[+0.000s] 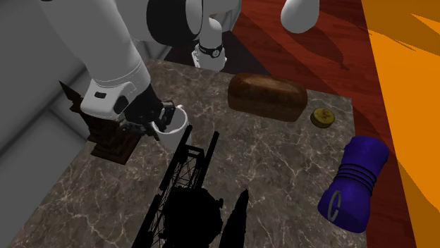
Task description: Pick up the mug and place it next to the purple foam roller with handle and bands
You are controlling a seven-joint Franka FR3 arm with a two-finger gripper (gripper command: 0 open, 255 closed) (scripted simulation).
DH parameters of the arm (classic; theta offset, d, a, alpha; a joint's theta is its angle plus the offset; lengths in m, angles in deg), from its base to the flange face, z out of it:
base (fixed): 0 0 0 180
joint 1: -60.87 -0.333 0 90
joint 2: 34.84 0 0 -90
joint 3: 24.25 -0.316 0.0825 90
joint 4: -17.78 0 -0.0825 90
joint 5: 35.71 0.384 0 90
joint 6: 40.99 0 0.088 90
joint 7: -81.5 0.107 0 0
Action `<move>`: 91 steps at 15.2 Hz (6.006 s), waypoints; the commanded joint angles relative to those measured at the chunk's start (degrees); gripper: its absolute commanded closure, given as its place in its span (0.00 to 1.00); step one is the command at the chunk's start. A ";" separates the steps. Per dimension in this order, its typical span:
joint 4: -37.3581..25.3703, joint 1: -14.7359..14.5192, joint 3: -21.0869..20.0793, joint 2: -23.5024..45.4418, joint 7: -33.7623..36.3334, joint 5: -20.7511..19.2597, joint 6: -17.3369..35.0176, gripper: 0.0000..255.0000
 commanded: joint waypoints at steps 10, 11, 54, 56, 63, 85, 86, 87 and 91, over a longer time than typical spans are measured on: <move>-6.38 -0.06 0.50 -1.78 1.85 -1.70 -7.69 1.00; -7.06 -0.04 0.53 -1.85 1.98 -1.79 -8.42 1.00; -30.96 -13.08 -8.51 12.89 27.69 0.68 -15.10 1.00; -29.08 -13.36 -8.53 12.68 27.49 0.66 -13.46 1.00; -23.40 -14.07 -8.69 12.52 26.75 0.86 -8.04 1.00; -12.17 -14.38 -10.12 16.42 23.78 3.64 6.57 1.00; -11.94 -14.35 -10.20 16.64 23.67 3.78 7.00 1.00; -11.93 -14.35 -10.20 16.63 23.67 3.77 7.00 1.00; -11.94 -14.35 -10.20 16.64 23.67 3.78 7.00 1.00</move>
